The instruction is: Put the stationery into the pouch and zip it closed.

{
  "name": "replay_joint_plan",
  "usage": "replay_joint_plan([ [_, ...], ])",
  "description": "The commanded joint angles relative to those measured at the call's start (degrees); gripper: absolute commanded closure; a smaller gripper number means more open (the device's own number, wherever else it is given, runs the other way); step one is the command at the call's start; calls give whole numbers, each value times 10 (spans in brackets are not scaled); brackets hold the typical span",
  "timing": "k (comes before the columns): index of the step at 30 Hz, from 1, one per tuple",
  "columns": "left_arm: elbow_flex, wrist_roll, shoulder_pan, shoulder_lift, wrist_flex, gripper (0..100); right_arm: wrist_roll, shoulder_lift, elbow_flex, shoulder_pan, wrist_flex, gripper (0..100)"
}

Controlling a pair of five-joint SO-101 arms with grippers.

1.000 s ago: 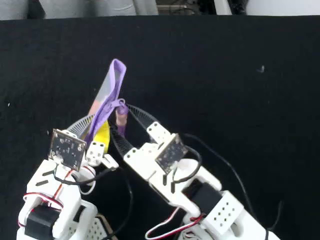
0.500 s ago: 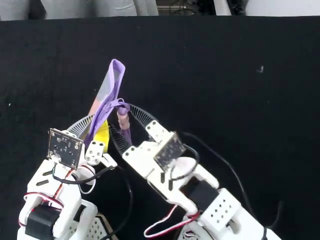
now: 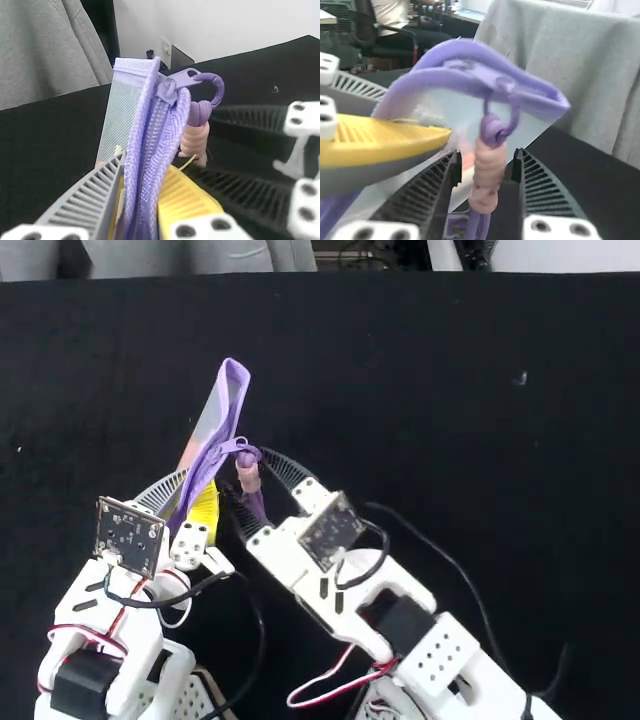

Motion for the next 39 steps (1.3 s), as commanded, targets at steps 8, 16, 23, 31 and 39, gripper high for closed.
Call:
replay_joint_plan([
  [8, -5, 9, 7, -5, -12, 972, -4, -30, -38, 9, 18, 943],
  [16, -5, 10, 7, -5, -12, 972, -1, 22, -61, 15, 9, 988],
  [23, -9, 9, 7, -5, 6, 972, -4, 29, -135, 148, 60, 988],
  [31, -10, 9, 7, -5, 7, 972, 1, 29, -195, 178, 105, 988],
  [39, -10, 10, 7, -5, 7, 972, 36, 82, -197, 220, 40, 988],
])
